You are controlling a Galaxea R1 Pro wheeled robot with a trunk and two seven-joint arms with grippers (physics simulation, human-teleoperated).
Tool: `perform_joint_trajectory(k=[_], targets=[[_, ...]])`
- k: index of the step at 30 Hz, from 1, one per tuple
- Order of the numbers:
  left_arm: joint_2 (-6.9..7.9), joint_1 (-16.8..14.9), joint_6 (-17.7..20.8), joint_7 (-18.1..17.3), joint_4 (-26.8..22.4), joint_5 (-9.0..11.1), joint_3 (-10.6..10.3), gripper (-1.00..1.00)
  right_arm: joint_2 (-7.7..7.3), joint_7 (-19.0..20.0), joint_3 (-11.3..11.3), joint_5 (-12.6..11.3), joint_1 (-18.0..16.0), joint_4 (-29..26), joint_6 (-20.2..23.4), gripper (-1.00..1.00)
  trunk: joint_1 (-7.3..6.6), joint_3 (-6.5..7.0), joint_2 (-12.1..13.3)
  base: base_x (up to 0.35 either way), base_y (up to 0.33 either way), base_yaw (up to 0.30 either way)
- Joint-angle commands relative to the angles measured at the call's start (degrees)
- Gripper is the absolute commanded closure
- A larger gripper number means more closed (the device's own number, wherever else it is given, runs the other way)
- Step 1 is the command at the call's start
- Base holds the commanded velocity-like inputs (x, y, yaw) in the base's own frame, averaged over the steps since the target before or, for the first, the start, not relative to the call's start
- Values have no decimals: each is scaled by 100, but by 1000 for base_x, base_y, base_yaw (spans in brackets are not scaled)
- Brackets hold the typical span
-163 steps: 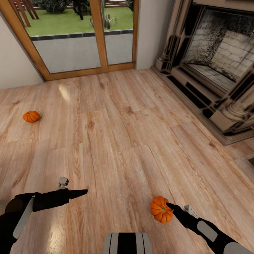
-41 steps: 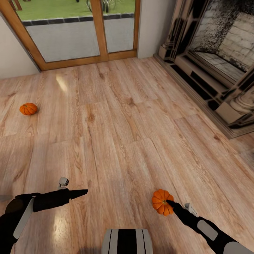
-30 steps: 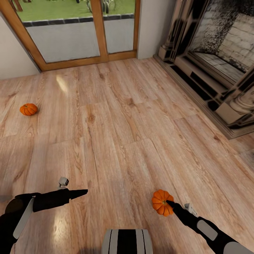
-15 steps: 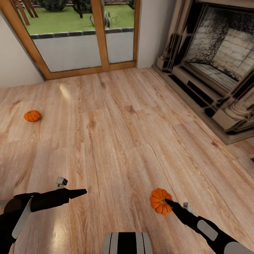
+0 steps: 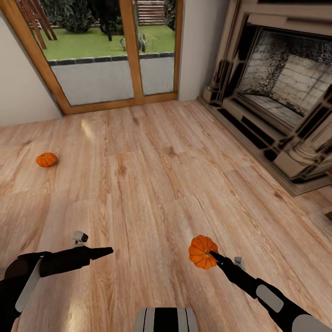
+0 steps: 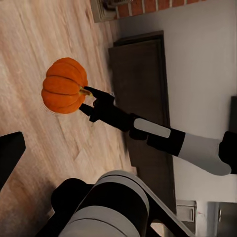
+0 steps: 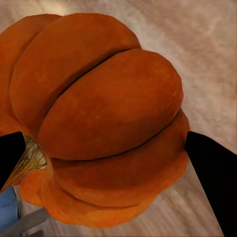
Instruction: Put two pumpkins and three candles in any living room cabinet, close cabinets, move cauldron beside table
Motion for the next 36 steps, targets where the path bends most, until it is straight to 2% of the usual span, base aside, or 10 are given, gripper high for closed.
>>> perform_joint_trajectory(k=[1,14,18,24,36], targets=[[1,-1,60,-11,-1,10,-1,-100,-10,39,23,-54,-3,1,30,100,-3,19,0,0,0,0],[15,-3,60,-11,18,24,9,-100,9,128,10,-58,-3,2,-31,100,-37,307,18,0,0,0],[19,-2,60,-5,26,-31,12,-100,8,215,7,-55,-3,1,-30,100,-47,396,23,0,0,0],[243,-4,60,-11,25,0,8,-100,26,393,6,-55,-3,1,-33,100,-63,529,31,0,0,0],[255,-10,60,-11,26,-18,8,-100,-22,454,6,-61,-3,3,-38,100,-93,795,47,0,0,0]])
